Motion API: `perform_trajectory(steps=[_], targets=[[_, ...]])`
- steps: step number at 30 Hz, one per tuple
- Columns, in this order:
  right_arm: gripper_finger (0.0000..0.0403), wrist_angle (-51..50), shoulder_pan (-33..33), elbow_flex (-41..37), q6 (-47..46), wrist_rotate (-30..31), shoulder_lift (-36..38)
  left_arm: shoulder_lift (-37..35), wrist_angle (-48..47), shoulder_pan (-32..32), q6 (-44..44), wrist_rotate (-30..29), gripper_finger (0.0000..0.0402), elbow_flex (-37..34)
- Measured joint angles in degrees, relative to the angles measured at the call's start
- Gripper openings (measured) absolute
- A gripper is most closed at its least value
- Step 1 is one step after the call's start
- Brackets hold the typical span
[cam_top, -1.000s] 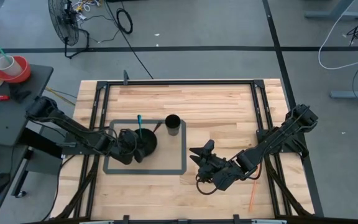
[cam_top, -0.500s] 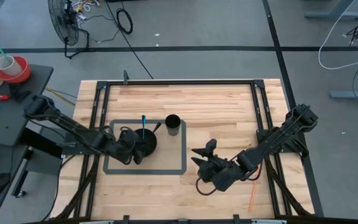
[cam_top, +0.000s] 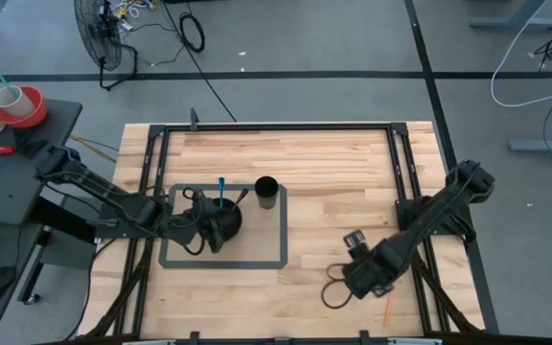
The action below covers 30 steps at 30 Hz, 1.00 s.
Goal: Pick & Place Utensil
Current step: Put the orange straw into the black cup on the gray placemat
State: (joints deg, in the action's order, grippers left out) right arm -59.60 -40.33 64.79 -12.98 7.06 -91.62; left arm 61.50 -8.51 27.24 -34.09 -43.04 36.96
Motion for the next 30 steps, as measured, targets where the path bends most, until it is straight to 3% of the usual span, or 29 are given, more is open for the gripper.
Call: perform_trajectory(steps=[6, 10, 17, 30], targets=[[0.019, -10.0, -7.1, 0.0, -0.2, -7.2, -5.6, 0.4, 0.3, 0.3, -1.3, -1.6, 0.0089, -1.8], [0.019, -9.1, -10.9, 0.0, 0.0, -7.8, -8.0, 0.4, 0.2, 0.4, -1.6, -1.8, 0.0089, -2.0], [0.019, -6.2, -14.6, -0.1, -1.2, -14.7, -13.1, 0.4, 0.1, 0.4, -1.4, -0.6, 0.0089, -2.0], [0.0163, -4.0, -17.5, -0.1, 1.1, -16.1, -18.2, 0.4, 0.9, 2.0, -1.7, -0.6, 0.0089, -2.0]])
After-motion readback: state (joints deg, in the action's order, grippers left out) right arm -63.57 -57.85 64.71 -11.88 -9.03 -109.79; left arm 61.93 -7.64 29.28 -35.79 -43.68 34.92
